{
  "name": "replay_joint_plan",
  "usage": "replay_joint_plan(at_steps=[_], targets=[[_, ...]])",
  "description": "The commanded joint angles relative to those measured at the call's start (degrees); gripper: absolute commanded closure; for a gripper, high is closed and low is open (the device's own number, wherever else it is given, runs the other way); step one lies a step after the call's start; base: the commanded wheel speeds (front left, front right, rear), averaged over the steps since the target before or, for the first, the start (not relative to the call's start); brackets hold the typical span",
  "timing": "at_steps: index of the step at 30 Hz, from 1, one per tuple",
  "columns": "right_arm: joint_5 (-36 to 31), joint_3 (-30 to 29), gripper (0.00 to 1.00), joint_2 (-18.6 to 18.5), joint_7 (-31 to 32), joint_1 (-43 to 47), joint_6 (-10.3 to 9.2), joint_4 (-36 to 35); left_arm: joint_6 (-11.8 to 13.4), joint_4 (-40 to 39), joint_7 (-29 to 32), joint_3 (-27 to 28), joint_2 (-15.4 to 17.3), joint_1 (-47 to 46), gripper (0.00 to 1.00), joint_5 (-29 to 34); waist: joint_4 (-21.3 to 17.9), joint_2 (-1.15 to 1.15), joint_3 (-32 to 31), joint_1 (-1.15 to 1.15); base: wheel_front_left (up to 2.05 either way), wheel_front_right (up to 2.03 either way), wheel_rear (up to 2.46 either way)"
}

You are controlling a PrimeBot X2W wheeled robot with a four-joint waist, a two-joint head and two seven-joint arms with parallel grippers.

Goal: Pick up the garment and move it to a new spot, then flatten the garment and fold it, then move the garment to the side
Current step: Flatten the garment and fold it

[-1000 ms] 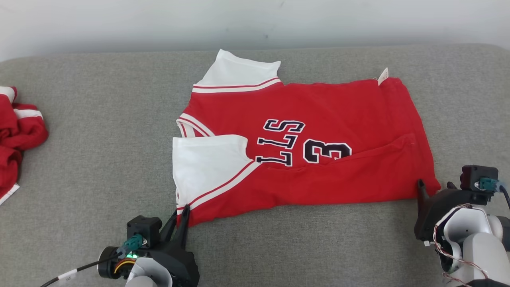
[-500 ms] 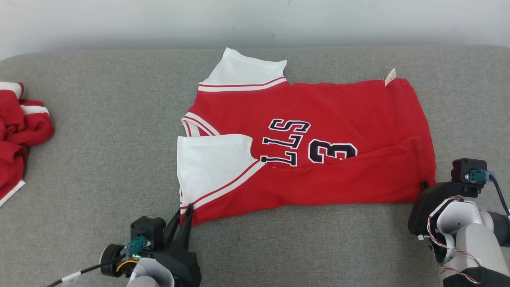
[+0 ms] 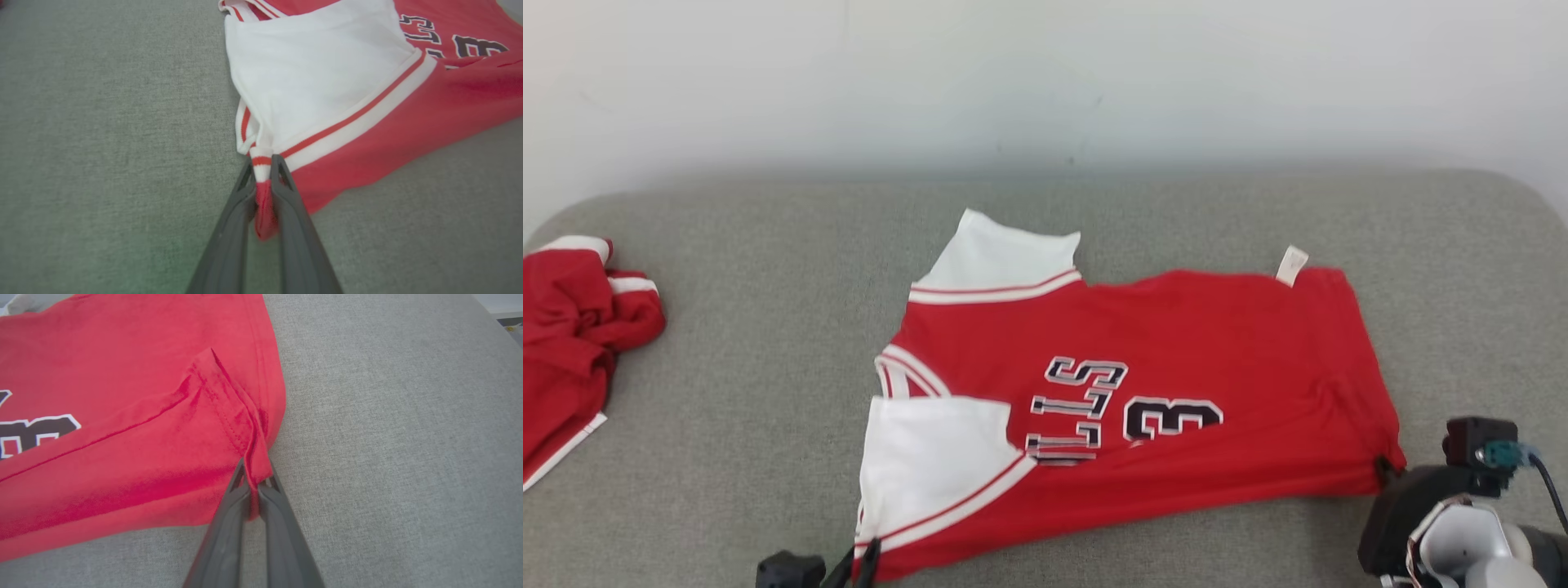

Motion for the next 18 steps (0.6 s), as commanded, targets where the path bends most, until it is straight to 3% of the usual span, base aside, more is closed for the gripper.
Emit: replay_joint_plan(at_steps=[1, 12, 13, 14, 15, 18], targets=[[1.1, 0.0, 1.00, -0.1, 0.3, 1.3, -0.12, -0.9, 0.4, -0.4, 0.4, 0.2, 0.8, 1.6, 1.00, -0.3, -0.3, 0.00, -2.0, 0.00, 0.00, 0.00, 0.00], [8.4, 2.2, 1.00, -0.1, 7.0, 15.8, -0.12, -15.1, 2.4, -14.0, 5.8, 0.5, 5.6, 12.2, 1.00, -1.6, -0.3, 0.00, -2.5, 0.00, 0.00, 0.00, 0.00], [8.5, 2.8, 0.69, -0.1, 7.1, 16.5, -0.12, -15.5, 2.7, -14.9, 6.0, 0.5, 5.6, 12.8, 0.89, -1.6, -0.4, 0.00, -2.4, 0.00, 0.00, 0.00, 0.00], [8.5, 3.0, 0.00, -0.1, 7.2, 17.0, -0.12, -15.5, 2.8, -15.6, 6.0, 0.4, 5.6, 13.1, 0.09, -1.5, -0.5, 0.00, -2.2, 0.00, 0.00, 0.00, 0.00], [8.3, 3.3, 0.00, -0.1, 7.0, 17.2, -0.12, -15.6, 3.2, -16.1, 5.9, 0.3, 5.5, 13.4, 0.00, -1.5, -0.6, 0.00, -2.0, 0.00, 0.00, 0.00, 0.00], [7.1, 4.3, 0.00, 0.0, 6.0, 16.6, -0.12, -15.7, 3.8, -17.1, 5.7, 0.1, 5.0, 13.3, 0.00, -1.3, -0.7, 0.00, -1.7, 0.00, 0.00, 0.00, 0.00]])
